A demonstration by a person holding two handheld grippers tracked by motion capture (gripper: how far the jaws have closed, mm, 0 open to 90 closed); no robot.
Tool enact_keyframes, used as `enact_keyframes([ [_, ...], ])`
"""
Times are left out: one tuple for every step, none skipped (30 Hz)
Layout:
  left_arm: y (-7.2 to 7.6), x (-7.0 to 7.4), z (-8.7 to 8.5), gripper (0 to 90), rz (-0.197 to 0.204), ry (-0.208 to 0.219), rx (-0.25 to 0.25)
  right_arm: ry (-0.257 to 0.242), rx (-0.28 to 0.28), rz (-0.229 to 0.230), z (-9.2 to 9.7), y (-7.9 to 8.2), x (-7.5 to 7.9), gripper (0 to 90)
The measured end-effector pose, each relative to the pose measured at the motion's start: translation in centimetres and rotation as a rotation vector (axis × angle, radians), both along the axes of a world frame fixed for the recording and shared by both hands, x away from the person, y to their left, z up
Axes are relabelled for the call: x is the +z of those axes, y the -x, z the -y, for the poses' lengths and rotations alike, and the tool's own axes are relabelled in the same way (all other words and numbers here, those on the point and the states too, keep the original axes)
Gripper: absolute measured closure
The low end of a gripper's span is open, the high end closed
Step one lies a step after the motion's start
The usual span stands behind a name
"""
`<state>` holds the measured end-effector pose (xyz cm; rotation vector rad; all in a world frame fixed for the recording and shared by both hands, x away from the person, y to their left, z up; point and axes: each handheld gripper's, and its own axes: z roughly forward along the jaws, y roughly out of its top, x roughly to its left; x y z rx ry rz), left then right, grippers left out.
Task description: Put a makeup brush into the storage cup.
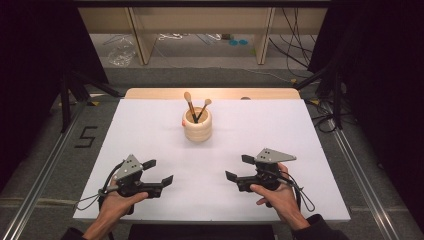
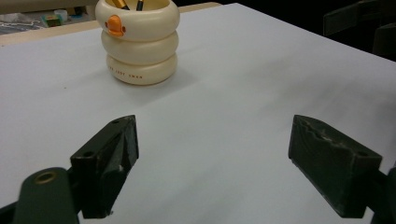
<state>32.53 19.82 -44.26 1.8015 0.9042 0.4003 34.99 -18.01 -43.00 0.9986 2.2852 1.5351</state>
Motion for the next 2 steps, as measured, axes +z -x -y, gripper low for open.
enact_keyframes([
  [-0.03, 0.00, -0.01, 16.0, 0.002, -0.002, -0.002, 0.001, -0.002, 0.001, 0.02, -0.02, -0.01, 16.7],
  [-0.03, 0.00, -0.01, 16.1, 0.002, -0.002, -0.003, 0.000, -0.002, 0.001, 0.02, -0.03, -0.02, 16.7],
])
